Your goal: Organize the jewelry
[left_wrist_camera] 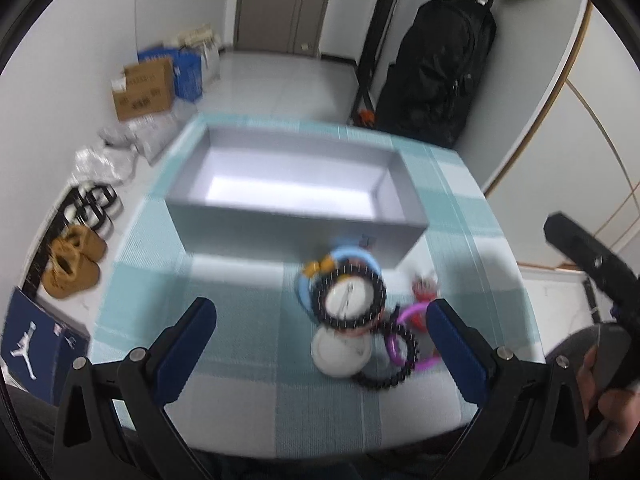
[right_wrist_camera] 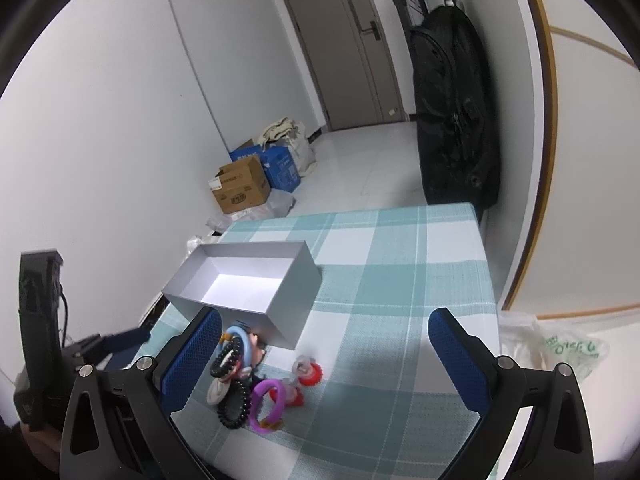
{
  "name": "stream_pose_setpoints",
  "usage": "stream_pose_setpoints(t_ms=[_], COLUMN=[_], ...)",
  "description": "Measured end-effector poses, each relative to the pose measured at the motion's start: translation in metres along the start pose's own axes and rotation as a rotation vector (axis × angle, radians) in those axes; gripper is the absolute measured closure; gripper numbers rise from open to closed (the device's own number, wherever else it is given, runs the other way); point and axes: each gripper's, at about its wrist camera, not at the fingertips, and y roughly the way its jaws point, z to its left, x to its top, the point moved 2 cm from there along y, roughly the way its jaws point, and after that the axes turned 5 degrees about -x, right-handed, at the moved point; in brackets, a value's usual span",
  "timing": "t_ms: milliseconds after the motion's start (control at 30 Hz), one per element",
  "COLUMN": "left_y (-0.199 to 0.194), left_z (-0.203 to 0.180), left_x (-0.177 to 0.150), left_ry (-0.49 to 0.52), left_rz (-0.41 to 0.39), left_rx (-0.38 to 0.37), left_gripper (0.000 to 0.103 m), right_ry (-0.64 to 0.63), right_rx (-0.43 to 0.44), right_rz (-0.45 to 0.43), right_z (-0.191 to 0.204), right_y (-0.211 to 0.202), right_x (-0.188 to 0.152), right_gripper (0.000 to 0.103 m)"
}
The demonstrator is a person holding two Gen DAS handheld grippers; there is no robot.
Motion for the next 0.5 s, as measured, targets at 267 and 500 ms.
stream_pose_setpoints(t_ms=[267,500], left_y=[0.013,0.027], left_z=[0.005,0.001], left_x=[0.0,0.004], left_ry=[-0.03,-0.007], left_rz=[0.064,0.095], left_rx=[-0.057,-0.073], left_gripper=[0.002,0.027], right_ry=[0.031,0.034], right_rx=[0.025,0.038], right_rz=[0.036,0.054], right_z=[-0.005,-0.005], right_y=[0.012,0.019], right_x=[0.001,0.001], right_gripper=[0.0,0.0])
